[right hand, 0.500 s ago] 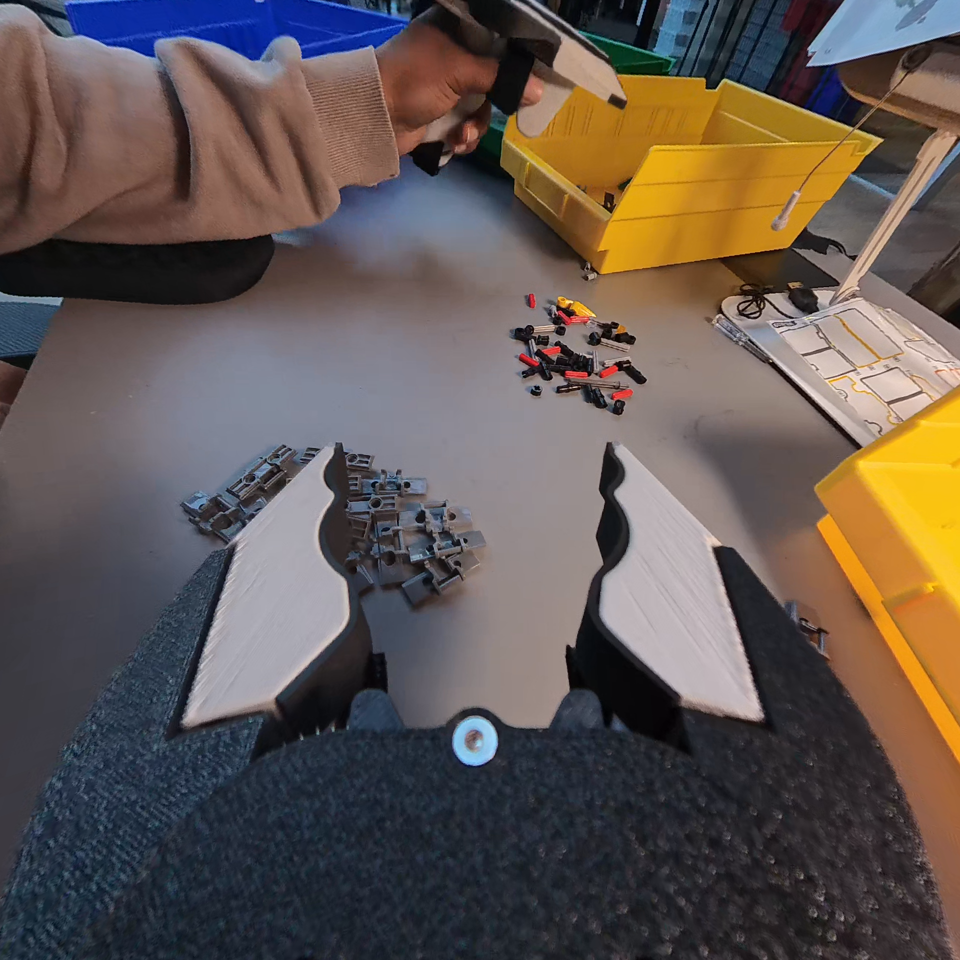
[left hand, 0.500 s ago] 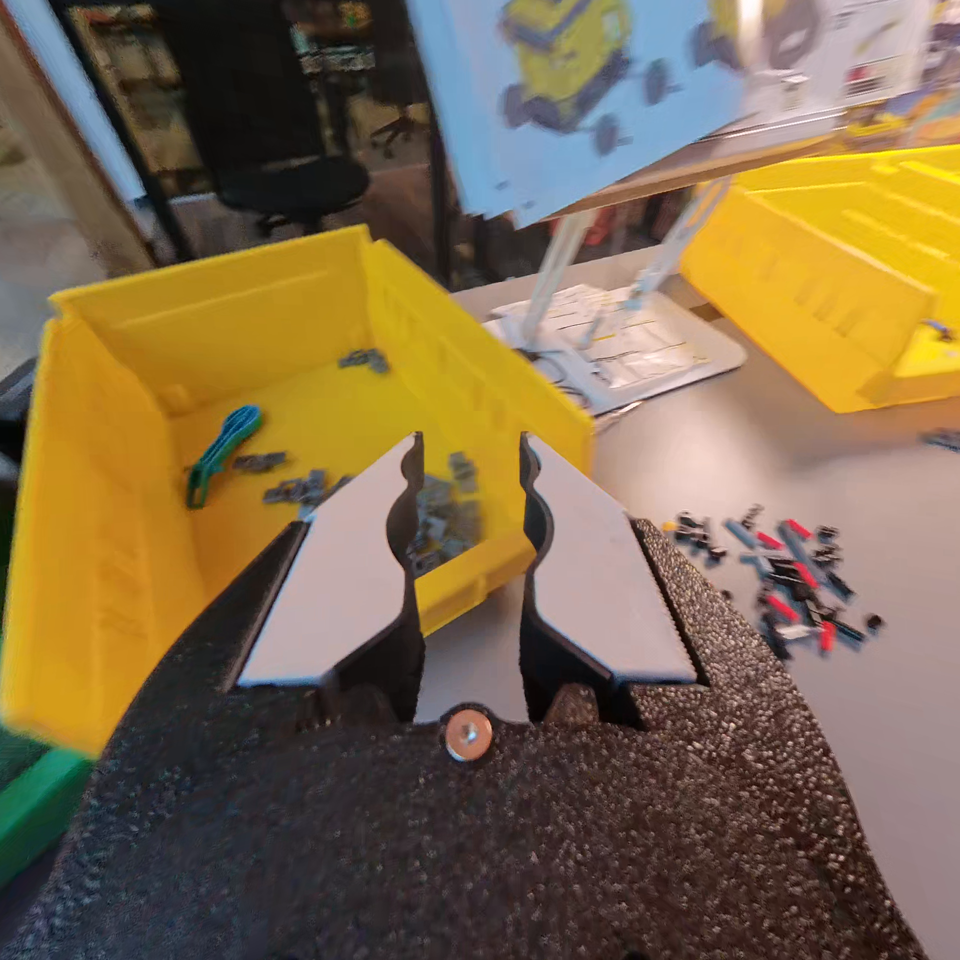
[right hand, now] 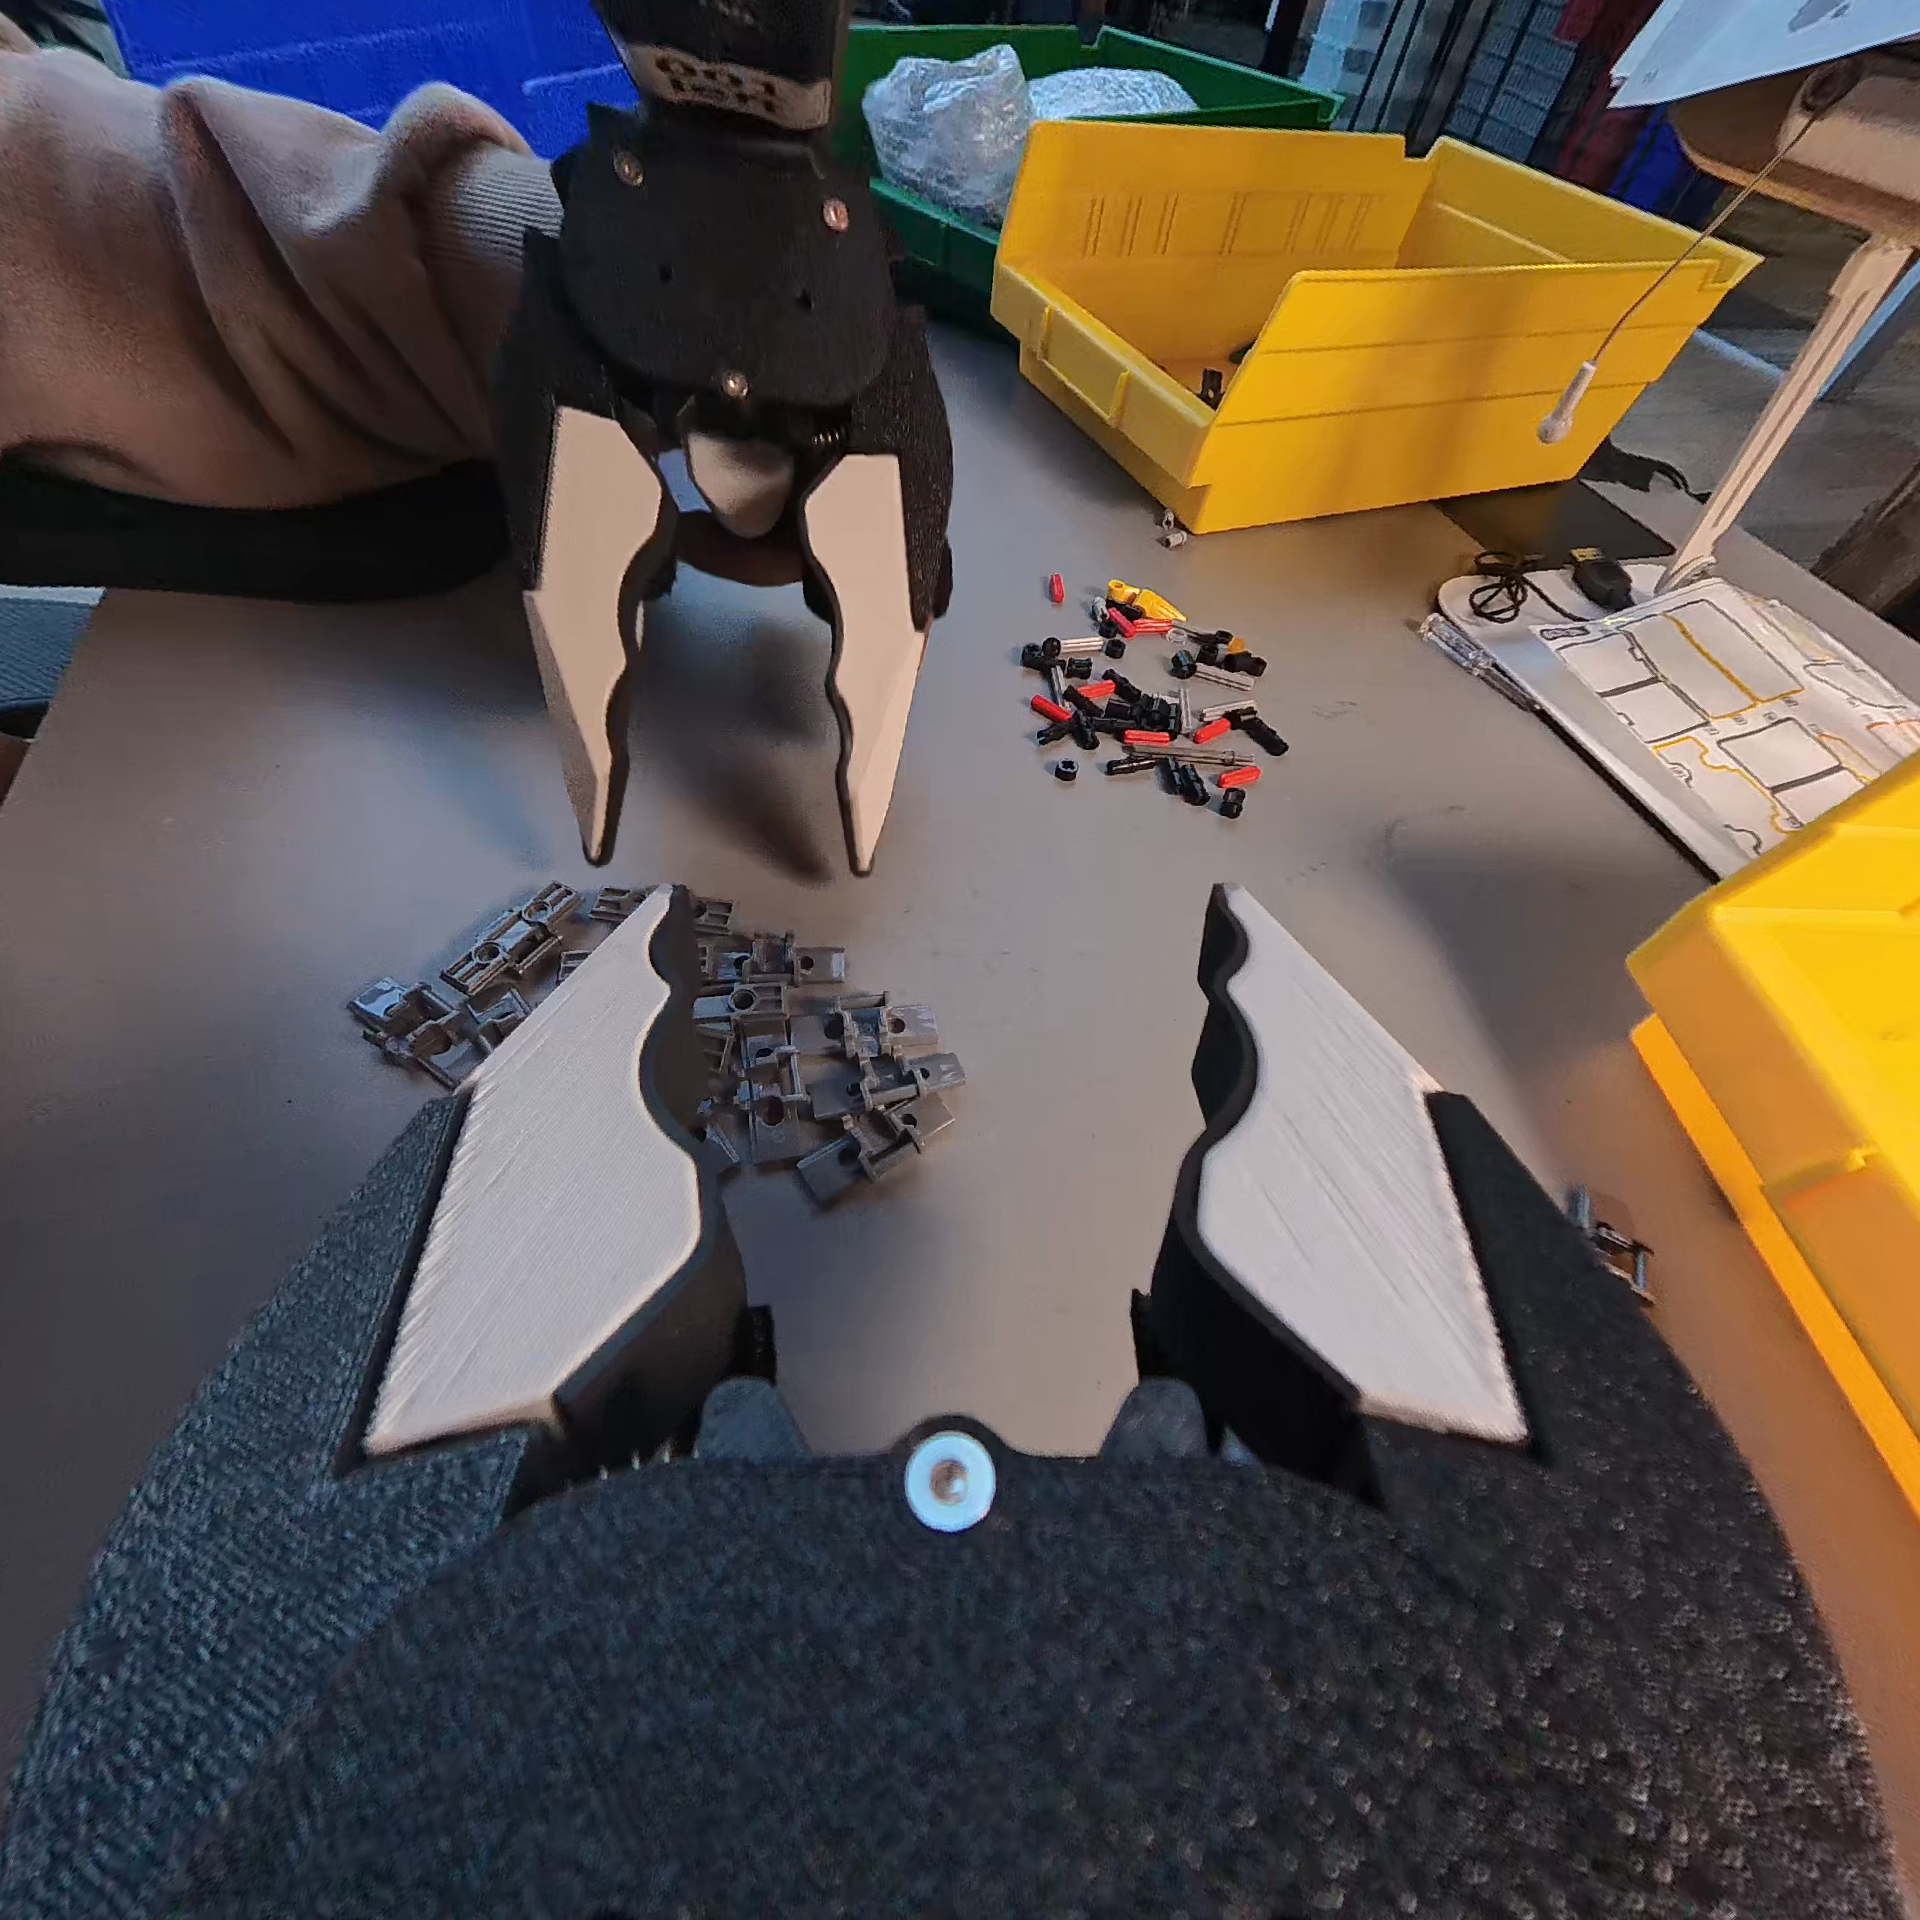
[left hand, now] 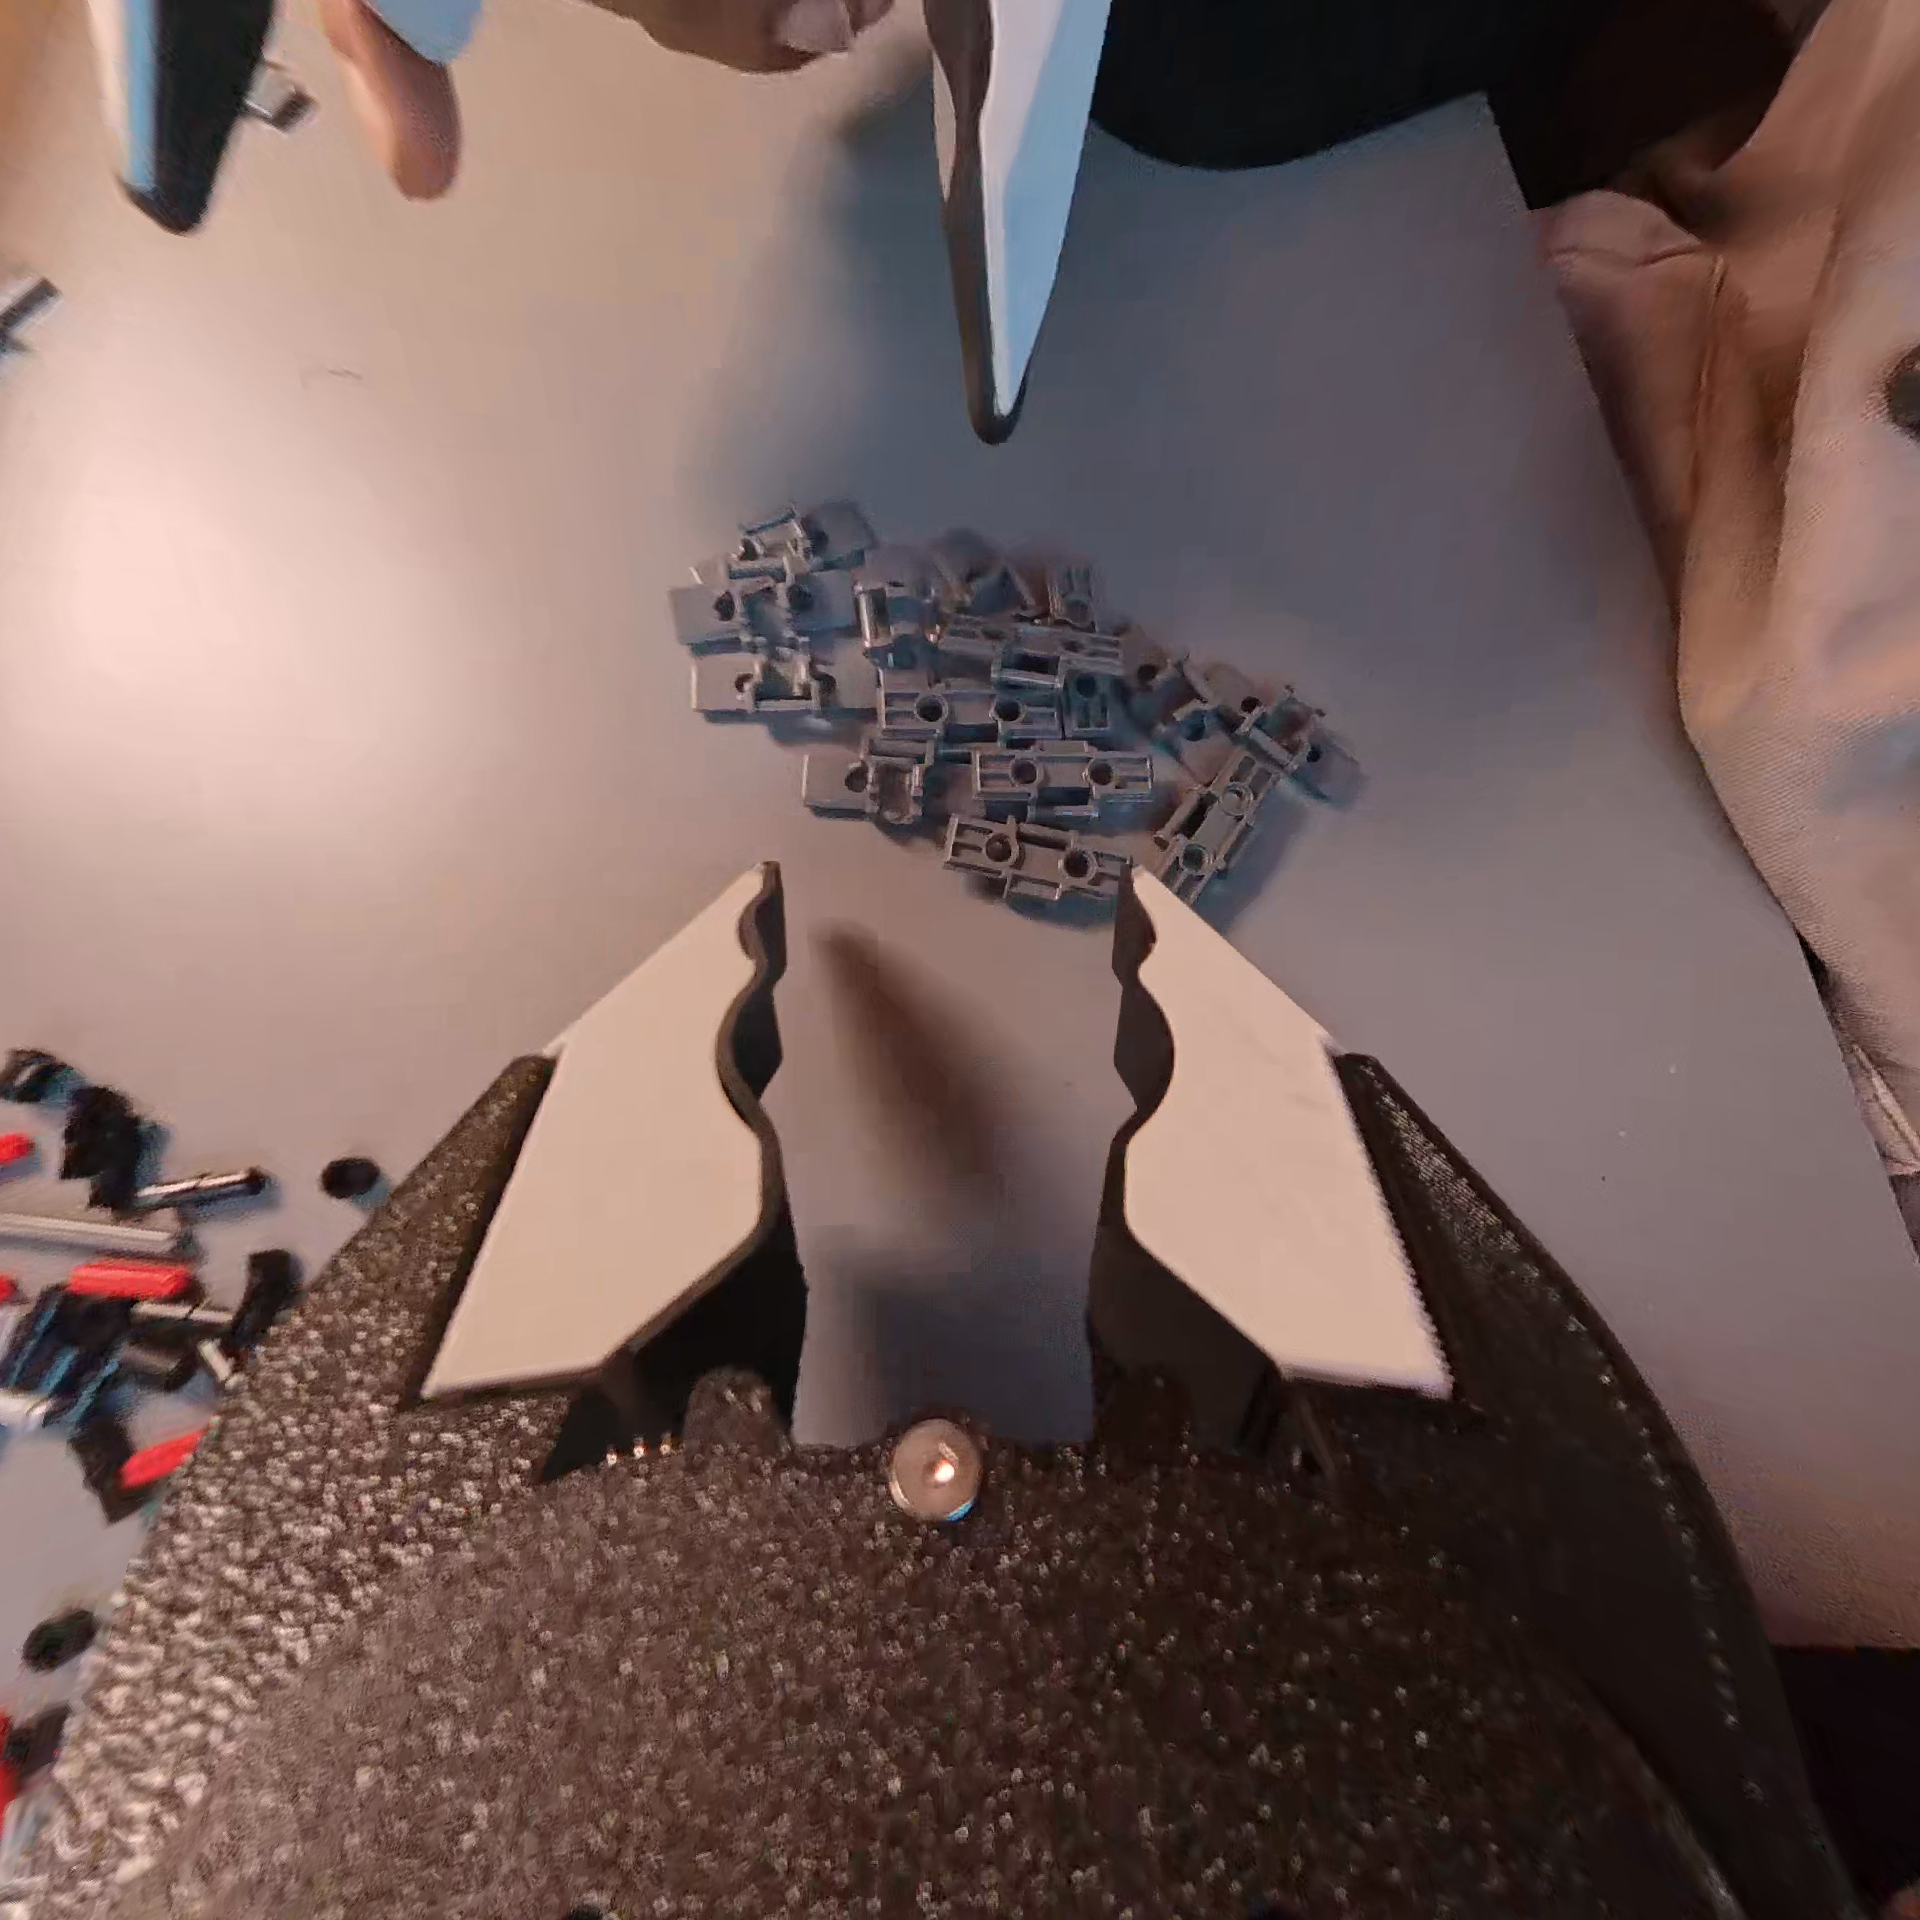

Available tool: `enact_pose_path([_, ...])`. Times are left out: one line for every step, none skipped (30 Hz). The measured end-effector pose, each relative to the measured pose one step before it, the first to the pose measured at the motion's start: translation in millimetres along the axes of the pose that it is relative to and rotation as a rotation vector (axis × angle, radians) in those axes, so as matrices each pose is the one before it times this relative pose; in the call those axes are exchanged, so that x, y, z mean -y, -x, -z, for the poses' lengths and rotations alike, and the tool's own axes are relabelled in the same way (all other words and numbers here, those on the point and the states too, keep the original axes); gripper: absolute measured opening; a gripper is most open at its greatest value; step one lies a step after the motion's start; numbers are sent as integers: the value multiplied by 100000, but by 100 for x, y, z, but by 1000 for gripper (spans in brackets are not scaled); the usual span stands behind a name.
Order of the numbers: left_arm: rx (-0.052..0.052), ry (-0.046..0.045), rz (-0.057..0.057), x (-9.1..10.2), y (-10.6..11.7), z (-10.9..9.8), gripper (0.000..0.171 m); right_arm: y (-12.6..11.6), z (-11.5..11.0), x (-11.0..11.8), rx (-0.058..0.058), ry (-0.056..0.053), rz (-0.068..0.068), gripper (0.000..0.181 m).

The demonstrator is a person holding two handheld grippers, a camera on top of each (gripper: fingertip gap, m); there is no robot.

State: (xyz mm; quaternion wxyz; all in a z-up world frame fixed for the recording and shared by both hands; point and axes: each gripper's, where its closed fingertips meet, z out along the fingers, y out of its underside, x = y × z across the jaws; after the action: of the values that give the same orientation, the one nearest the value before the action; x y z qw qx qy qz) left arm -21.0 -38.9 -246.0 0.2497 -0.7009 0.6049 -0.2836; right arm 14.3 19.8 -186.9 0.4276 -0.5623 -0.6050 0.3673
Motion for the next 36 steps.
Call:
enact_pose_path([-906,255,79,-80,23,-436,67,26,-11,-1,15,89,221,94])
enact_pose_path([-588,580,-599,-113,6,-327,71,24,-4,15,25,8,113,94])
enact_pose_path([-640,202,-1227,-8,-44,-247,72,4,-1,18,34,-61,-11,95])
enact_pose_path([-27,-883,-1299,226,35,-152,72,2,-2,-13,27,23,-95,95])
enact_pose_path([-712,-280,-538,172,-35,-173,73,-9,-21,-24,15,76,-90,95])
enact_pose_path([-371,89,-521,121,25,-204,72,-1,-21,-25,71,87,-100,95])
enact_pose_path([706,-82,-1188,118,165,-167,69,15,-27,-41,118,168,-74,95])
enact_pose_path([955,324,-939,41,195,-145,66,28,-29,-35,101,135,-11,95])
enact_pose_path([860,235,-966,46,173,-74,62,28,-25,-41,61,189,49,95])
enact_pose_path([776,168,-755,20,158,-44,58,20,-21,-33,30,197,90,95])
enact_pose_path([727,167,-408,-7,149,-2,55,6,-13,-18,-6,123,61,95])
enact_pose_path([833,198,-391,-27,154,14,52,9,-16,-13,52,84,-15,94])
enact_pose_path([861,120,-274,-10,129,2,48,16,-12,-23,61,63,-75,94])
enact_pose_path([352,135,-66,7,12,-3,47,-1,-14,-20,46,121,-27,94])
enact_pose_path([552,340,-43,-22,29,26,44,11,-15,-48,8,209,40,94])
enact_pose_path([779,453,-294,-33,39,58,39,19,-9,-42,38,236,109,94])
enact_pose_path([492,479,-422,-67,-9,89,33,8,-9,-9,-25,131,111,94])
enact_pose_path([267,599,-278,-97,-40,97,29,13,2,-3,54,28,66,94])
enact_pose_path([328,653,-124,-119,-31,114,25,15,-5,-3,49,58,23,94])
enact_pose_path([117,537,-31,-133,-53,146,20,-5,-16,-15,-24,94,37,94])
enact_pose_path([454,287,209,-134,32,173,15,7,5,-9,3,73,50,94])
enact_pose_path([210,-159,546,-102,30,207,14,11,-7,-1,82,33,4,94])
enact_pose_path([-429,-534,1037,-42,-28,241,14,18,-18,-9,44,64,-8,94])
enact_pose_path([-629,-757,1149,-3,-50,290,14,22,-14,-15,49,114,77,94])
enact_pose_path([-664,-844,889,38,-57,330,13,27,-22,-31,93,188,112,94])
enact_pose_path([-788,-960,963,63,-100,374,15,18,-9,-24,37,176,108,94])
enact_pose_path([-1347,-696,1340,50,-170,365,19,12,1,-12,-1,130,114,94])
enact_pose_path([-800,158,1239,-72,-94,333,21,6,-12,-2,-30,87,141,94])
enact_pose_path([540,823,198,-190,55,284,12,5,5,10,-51,11,100,94])
enact_pose_path([148,1187,-434,-274,-53,233,5,1,0,-1,15,7,17,93])
enact_pose_path([197,724,263,-181,-29,177,4,10,-8,-15,46,67,-39,93])
enact_pose_path([557,11,926,-85,76,123,6,2,-5,-4,9,58,-9,93])
enact_pose_path([99,83,1461,-55,29,42,14,11,-10,-12,70,49,-8,94])
enact_pose_path([-1107,1014,2034,-157,-130,-97,24,27,-20,-21,92,85,-36,93])
enact_pose_path([-1316,2301,1947,-307,-181,-240,31,13,-23,-30,26,178,26,93])
enact_pose_path([-885,2911,727,-379,-162,-362,34,11,-23,-46,23,228,70,93])
